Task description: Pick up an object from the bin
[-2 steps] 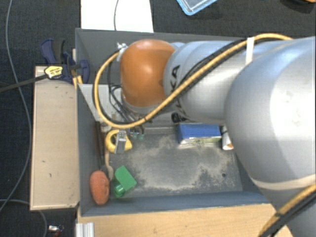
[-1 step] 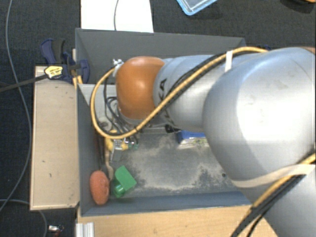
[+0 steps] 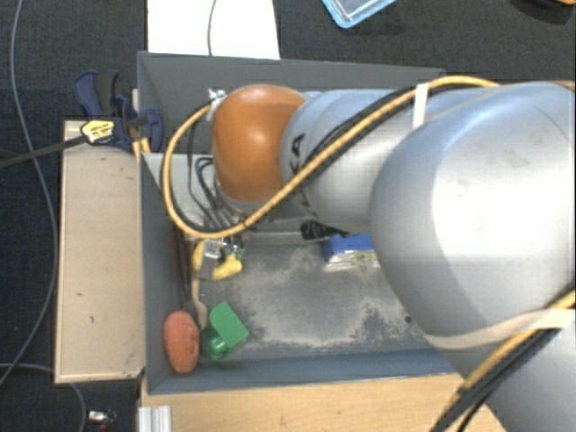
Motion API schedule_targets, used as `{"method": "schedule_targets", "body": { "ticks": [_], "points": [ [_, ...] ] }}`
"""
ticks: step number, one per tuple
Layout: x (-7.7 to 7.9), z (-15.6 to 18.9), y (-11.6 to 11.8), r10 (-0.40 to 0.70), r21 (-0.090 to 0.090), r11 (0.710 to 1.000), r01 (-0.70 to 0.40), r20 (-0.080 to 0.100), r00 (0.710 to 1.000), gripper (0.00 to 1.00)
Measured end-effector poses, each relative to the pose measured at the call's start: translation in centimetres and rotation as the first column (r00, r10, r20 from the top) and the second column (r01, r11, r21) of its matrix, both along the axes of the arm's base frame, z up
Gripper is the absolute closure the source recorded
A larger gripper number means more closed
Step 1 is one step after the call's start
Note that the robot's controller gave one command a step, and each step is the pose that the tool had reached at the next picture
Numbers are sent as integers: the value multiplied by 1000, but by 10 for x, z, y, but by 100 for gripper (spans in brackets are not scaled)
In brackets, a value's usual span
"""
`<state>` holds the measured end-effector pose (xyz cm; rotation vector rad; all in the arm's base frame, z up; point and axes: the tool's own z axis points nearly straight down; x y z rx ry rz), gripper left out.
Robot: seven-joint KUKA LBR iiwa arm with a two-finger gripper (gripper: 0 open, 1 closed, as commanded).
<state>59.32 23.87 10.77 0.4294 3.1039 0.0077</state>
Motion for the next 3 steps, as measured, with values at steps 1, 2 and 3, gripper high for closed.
{"method": "schedule_targets", "body": {
  "ticks": [1,2,3],
  "points": [
    [2,-28,-1,381,-10,925,-381,5,925,0],
    [1,-33,-9,-153,10,988,153,8,988,100],
    [0,-32,-9,-155,11,988,155,7,988,100]
  ]
}}
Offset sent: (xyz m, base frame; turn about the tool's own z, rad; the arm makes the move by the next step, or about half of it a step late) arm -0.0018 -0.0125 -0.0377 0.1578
